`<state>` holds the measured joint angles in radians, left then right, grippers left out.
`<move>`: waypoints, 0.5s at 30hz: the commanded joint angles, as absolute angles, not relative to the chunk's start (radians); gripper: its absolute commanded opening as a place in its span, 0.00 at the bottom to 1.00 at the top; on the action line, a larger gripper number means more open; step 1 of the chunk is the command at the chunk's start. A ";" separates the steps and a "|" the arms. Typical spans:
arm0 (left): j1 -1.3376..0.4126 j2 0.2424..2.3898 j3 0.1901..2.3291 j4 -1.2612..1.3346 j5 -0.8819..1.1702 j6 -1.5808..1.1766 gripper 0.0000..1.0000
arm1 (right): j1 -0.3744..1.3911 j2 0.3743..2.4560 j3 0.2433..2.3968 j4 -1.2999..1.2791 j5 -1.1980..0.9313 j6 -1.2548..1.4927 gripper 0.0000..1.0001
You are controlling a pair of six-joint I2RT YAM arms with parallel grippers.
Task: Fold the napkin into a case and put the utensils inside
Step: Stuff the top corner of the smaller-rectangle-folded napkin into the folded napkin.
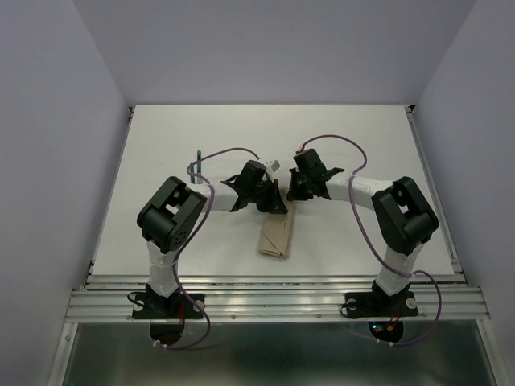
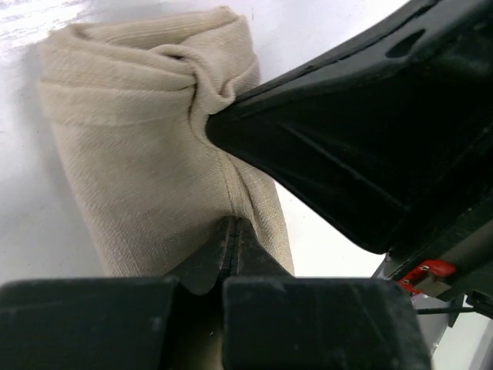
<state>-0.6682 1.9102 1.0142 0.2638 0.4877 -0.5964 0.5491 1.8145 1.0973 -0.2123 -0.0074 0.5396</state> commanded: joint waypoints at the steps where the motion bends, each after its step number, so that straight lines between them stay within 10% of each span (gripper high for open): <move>1: -0.676 1.892 1.052 0.261 0.488 -0.578 0.00 | 0.549 1.882 1.091 -0.206 0.015 0.554 0.01; 15: -0.681 1.646 0.991 0.170 0.370 -0.583 0.00 | 0.549 1.698 1.072 -0.258 0.086 0.588 0.02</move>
<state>-0.6685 1.7233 1.0149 0.1764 0.4042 -0.5816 0.5507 1.7882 1.0863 -0.2100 0.0414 0.5808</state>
